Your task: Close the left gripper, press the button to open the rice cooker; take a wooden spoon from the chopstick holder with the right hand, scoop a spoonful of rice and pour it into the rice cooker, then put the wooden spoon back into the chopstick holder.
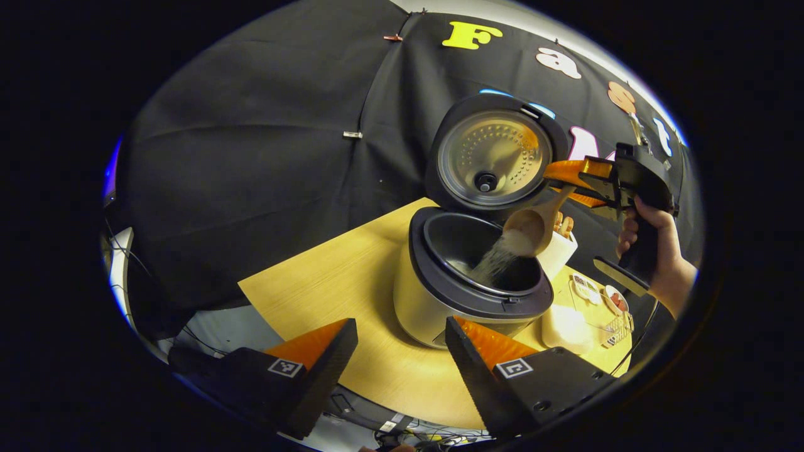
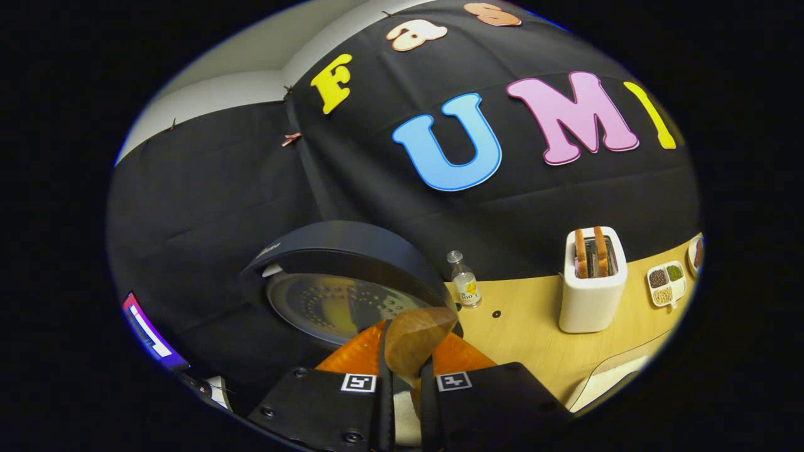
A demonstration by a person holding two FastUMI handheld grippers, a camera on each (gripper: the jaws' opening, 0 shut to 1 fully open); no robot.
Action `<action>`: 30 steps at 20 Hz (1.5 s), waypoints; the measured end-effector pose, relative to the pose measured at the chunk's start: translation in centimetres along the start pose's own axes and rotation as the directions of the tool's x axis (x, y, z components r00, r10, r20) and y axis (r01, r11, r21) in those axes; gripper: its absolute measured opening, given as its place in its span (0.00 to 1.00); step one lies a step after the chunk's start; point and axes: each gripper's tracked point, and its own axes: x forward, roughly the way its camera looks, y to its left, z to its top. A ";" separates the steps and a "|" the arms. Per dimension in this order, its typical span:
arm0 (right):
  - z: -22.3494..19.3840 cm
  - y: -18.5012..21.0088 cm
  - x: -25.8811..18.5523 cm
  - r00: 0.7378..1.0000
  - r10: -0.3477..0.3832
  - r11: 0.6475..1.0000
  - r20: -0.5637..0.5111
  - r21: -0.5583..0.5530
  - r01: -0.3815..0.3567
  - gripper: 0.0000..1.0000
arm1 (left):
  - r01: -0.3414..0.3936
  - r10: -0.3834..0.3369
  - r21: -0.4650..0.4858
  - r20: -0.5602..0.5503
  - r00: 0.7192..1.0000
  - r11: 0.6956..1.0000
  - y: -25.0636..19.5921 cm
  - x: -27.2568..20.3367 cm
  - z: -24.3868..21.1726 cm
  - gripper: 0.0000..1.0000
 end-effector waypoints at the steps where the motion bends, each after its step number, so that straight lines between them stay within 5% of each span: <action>1: 0.0 0.4 0.3 1.000 0.014 0.999 0.002 -0.034 -0.014 0.20 | 0.001 -0.001 -0.002 0.005 1.000 1.000 0.1 -0.2 -0.1 0.96; 4: -0.7 2.6 0.5 0.998 0.067 0.980 0.000 -0.189 -0.065 0.15 | -0.003 0.004 -0.005 0.026 1.000 1.000 0.4 -0.4 0.5 0.93; 8: -2.7 5.3 0.6 0.990 0.136 0.911 -0.037 -0.389 -0.139 0.20 | -0.013 0.013 -0.008 0.046 0.999 1.000 1.2 -0.6 1.0 0.96; 14: -6.4 8.5 -0.6 0.967 0.227 0.794 -0.120 -0.552 -0.255 0.20 | -0.052 0.053 -0.023 0.073 0.996 0.998 3.2 -0.2 2.0 0.93; 16: -7.5 8.9 -0.9 0.962 0.231 0.780 -0.144 -0.563 -0.272 0.20 | -0.061 0.062 -0.012 0.079 0.995 0.998 3.5 -0.3 2.0 0.96; 21: -5.9 8.2 -0.9 0.971 0.212 0.840 -0.110 -0.487 -0.239 0.20 | -0.061 0.062 -0.012 0.106 0.992 0.998 3.1 -1.3 2.6 0.96; 25: -1.7 7.1 -1.8 0.985 0.167 0.927 -0.037 -0.334 -0.170 0.20 | -0.046 0.045 0.007 0.126 0.991 0.999 1.9 -1.8 3.4 0.96; 30: 4.7 3.8 -5.6 0.993 0.091 0.973 0.071 -0.218 -0.074 0.20 | -0.015 0.011 0.028 0.140 0.990 1.000 0.0 -2.0 4.4 0.96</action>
